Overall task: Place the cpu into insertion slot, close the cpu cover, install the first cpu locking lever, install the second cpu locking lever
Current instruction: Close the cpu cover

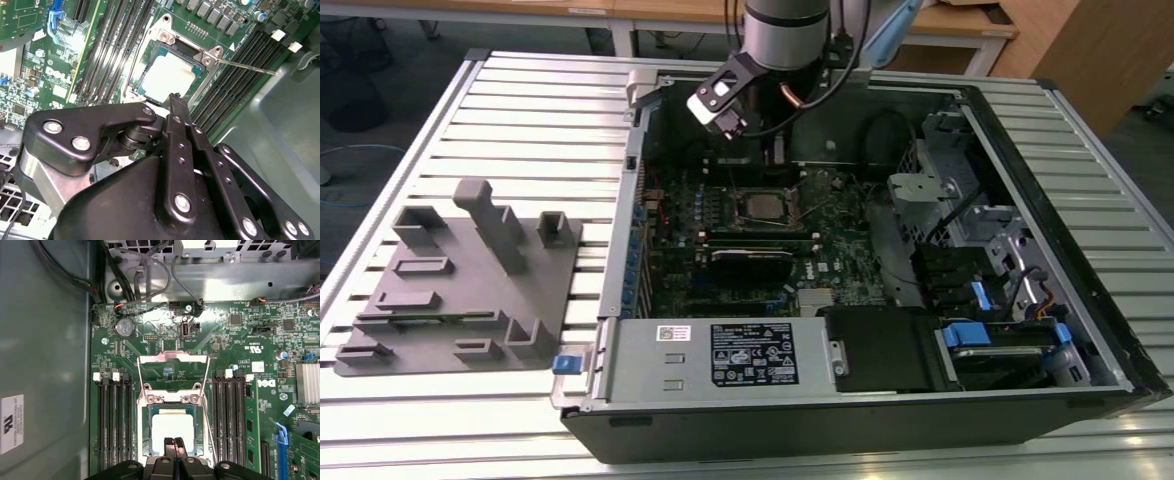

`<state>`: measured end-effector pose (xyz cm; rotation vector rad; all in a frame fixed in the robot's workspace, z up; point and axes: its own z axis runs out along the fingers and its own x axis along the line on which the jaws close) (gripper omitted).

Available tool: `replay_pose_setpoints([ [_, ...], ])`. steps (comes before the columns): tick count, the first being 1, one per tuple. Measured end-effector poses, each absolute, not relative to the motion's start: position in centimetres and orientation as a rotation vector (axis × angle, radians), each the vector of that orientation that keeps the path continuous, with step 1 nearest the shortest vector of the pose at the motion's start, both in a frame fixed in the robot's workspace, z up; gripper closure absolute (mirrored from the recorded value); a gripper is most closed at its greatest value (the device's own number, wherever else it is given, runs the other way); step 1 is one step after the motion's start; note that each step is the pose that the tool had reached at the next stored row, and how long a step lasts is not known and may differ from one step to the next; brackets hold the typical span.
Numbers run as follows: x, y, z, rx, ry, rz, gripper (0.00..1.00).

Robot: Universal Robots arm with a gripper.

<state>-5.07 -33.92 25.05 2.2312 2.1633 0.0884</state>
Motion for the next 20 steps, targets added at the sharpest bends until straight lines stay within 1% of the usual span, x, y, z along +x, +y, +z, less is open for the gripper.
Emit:
replay_pose_setpoints([
  [9,-5.1,-33.9,26.3,2.231,2.163,0.088,0.89],
  [20,-4.6,-33.9,26.4,2.231,2.163,0.088,0.89],
])
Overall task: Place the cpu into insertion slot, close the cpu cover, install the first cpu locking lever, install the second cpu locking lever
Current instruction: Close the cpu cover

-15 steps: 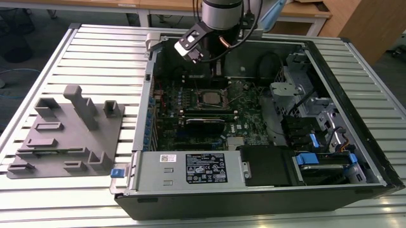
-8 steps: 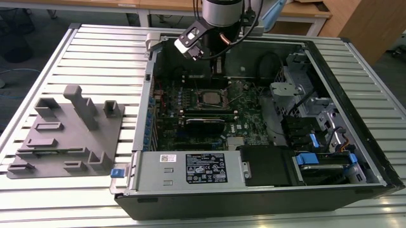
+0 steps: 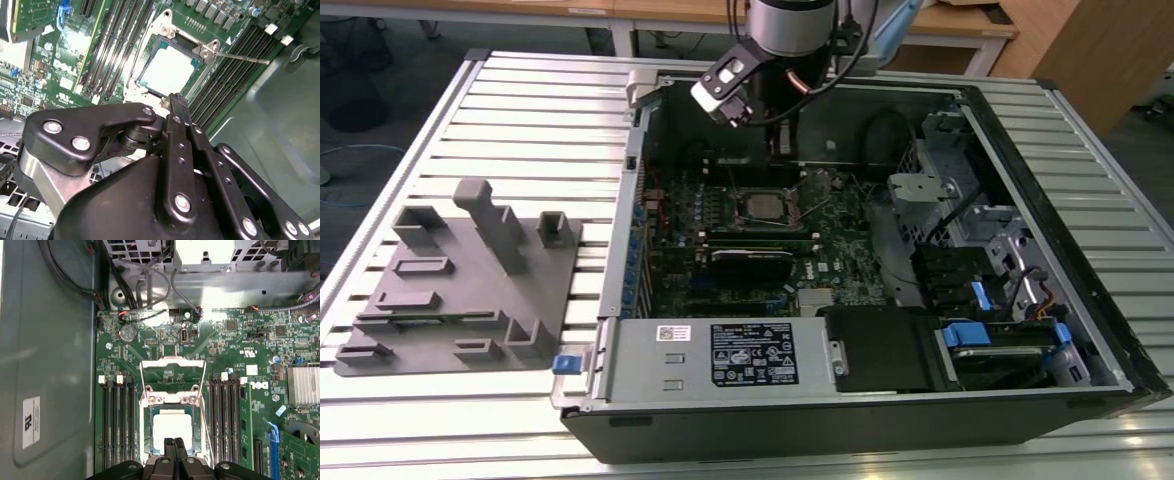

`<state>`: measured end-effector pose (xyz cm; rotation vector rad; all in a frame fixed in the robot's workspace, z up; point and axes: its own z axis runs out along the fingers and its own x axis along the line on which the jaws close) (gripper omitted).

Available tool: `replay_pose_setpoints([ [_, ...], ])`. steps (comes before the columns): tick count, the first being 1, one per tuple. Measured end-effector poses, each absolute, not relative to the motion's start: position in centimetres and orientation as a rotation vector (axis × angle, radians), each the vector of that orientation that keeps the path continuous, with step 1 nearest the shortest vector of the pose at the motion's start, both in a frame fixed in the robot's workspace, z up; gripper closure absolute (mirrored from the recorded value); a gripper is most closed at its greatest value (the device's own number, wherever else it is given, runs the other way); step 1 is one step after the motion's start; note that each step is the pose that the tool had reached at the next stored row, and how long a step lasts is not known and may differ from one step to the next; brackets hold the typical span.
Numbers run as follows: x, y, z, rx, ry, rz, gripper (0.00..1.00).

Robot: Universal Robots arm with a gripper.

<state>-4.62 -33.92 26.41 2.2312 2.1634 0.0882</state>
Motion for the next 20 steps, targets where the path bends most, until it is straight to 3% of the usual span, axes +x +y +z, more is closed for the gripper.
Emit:
replay_pose_setpoints([
  [20,-0.4,-33.9,26.4,2.231,2.163,0.088,0.89],
])
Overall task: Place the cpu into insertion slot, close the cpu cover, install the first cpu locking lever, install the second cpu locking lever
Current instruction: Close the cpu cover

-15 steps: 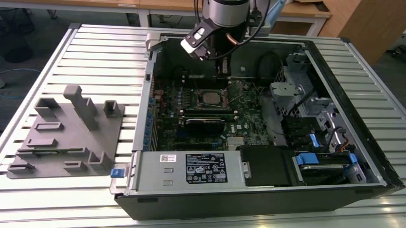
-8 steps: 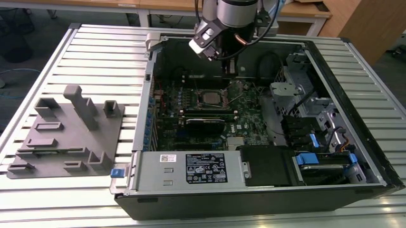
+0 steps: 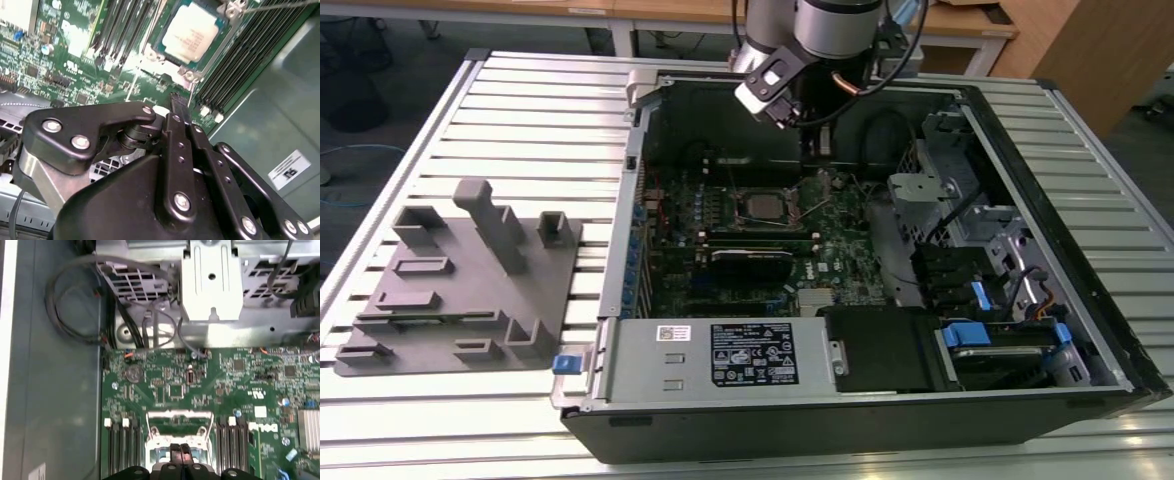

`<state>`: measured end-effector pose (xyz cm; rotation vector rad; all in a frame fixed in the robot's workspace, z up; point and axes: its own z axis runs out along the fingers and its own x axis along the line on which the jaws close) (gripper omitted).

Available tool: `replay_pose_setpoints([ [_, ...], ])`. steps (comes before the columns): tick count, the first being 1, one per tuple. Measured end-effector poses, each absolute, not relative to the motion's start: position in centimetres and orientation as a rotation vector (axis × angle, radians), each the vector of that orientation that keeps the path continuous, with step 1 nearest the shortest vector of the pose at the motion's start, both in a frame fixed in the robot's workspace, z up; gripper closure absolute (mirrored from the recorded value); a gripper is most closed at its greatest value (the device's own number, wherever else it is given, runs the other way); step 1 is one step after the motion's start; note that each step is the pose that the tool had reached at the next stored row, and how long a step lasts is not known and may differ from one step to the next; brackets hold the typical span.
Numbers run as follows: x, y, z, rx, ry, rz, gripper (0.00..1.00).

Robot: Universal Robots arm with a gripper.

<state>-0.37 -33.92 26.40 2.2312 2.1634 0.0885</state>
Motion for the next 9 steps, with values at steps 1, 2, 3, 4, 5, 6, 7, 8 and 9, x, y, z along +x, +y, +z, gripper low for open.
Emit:
replay_pose_setpoints([
  [1,-0.2,-33.9,26.4,2.231,2.163,0.089,0.89],
  [2,0.0,-33.9,26.4,2.231,2.163,0.088,0.89],
  [3,0.2,-33.9,26.4,2.231,2.163,0.088,0.89],
  [4,0.4,-33.9,26.4,2.231,2.163,0.088,0.89],
  [5,0.6,-33.9,26.4,2.231,2.163,0.088,0.89],
  [6,0.7,-33.9,26.4,2.231,2.163,0.088,0.89],
  [7,0.9,-33.9,26.4,2.231,2.163,0.088,0.89],
  [8,1.1,-33.9,26.4,2.231,2.163,0.088,0.89],
  [9,1.3,-33.9,26.4,2.231,2.163,0.088,0.89],
])
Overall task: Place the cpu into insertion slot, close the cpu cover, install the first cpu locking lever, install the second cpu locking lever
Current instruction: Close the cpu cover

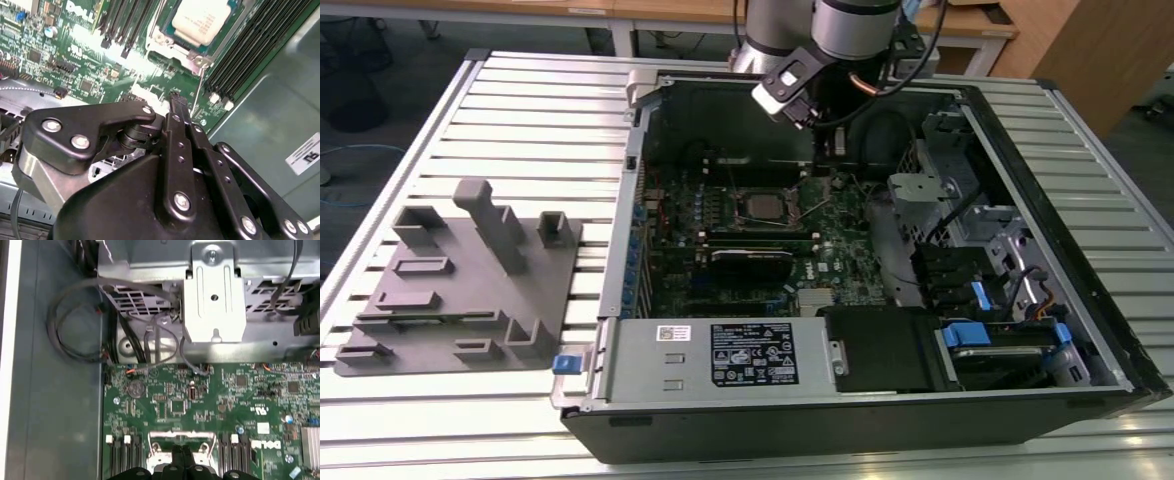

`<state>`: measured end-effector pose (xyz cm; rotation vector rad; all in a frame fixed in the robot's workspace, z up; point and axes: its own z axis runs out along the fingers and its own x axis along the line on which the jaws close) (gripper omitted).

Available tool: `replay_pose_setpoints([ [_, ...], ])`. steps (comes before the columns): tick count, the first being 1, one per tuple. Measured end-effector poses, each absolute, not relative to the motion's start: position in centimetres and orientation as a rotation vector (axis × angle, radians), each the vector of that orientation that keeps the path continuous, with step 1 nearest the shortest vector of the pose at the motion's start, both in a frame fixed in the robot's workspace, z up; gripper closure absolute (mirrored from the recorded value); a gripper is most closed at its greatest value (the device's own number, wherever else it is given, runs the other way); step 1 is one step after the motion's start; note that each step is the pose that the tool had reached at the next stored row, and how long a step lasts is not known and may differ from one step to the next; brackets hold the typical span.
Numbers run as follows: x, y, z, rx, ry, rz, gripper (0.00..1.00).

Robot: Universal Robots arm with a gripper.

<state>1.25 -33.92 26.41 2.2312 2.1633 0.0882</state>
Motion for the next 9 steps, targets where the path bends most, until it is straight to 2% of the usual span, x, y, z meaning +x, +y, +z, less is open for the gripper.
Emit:
replay_pose_setpoints([
  [9,3.0,-33.9,26.4,2.231,2.163,0.089,0.89],
])
